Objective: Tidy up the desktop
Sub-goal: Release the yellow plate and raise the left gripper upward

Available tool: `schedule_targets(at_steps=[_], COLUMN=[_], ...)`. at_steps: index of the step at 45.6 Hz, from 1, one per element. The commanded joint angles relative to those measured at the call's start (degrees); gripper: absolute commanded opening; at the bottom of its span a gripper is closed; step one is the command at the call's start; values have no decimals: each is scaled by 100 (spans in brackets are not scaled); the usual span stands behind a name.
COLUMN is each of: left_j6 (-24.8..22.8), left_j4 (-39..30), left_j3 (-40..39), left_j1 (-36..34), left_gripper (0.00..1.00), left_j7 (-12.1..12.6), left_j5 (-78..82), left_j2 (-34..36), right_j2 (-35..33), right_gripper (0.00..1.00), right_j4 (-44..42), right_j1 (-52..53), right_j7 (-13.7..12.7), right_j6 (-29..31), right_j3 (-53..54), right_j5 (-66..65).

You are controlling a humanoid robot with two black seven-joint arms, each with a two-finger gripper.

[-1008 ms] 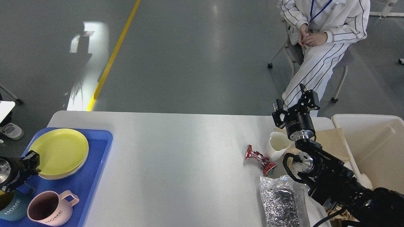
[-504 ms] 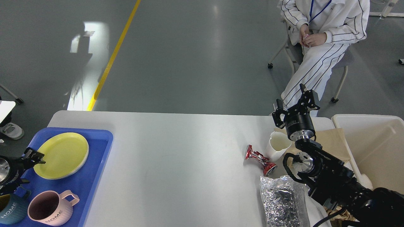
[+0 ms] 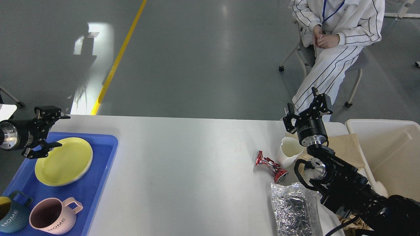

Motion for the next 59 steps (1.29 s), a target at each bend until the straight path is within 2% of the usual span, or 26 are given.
schedule_targets(at_steps=[1,9,11,15,17,19,21,26,32,37,41,46,51,59], left_j6=[-190,-349,-349,-305,-278,-287,-278,-16,1161,1778,1813,1848,1998,1972], left_j4=[-63,-63,-63,-63,-63,-63,-55,15,217,332,332,350,350,419], left_j3=[-690,-867,-928,-1227,-1350,-1499,-1727,-2710,-4458,-5875,-5851,-5754,-5710,-5490], left_j1=[-2,7,7,59,86,94,129,402,525,525,508,507,534,516], left_gripper=[97,97,97,97,97,97,97,97,97,97,97,97,97,97], left_j7=[-39,-170,-407,-1250,-1584,-1822,-1937,-1937,-1929,-1999,-2139,-2561,-2614,-2588], left_j5=[20,29,3,-15,-15,-50,-155,-664,-1043,-973,-955,-955,-955,-938], left_j2=[-82,-320,-346,-513,-627,-776,-961,-1496,-2498,-3518,-3721,-3932,-4003,-3660], right_j2=[0,9,9,9,0,9,0,9,9,36,36,36,36,36], right_gripper=[100,100,100,100,100,100,100,100,100,100,100,100,100,100], right_j4=[0,0,0,8,0,0,8,0,0,-9,-9,-9,-9,-9], right_j1=[0,0,0,0,0,0,0,0,9,18,9,9,9,9], right_j7=[0,0,0,0,0,0,0,0,0,0,0,0,0,0], right_j6=[0,0,0,0,0,0,0,0,0,0,0,0,0,0], right_j3=[0,0,0,0,0,0,0,0,0,0,-9,-9,-9,-9], right_j5=[0,0,0,0,0,0,0,0,0,0,0,0,0,0])
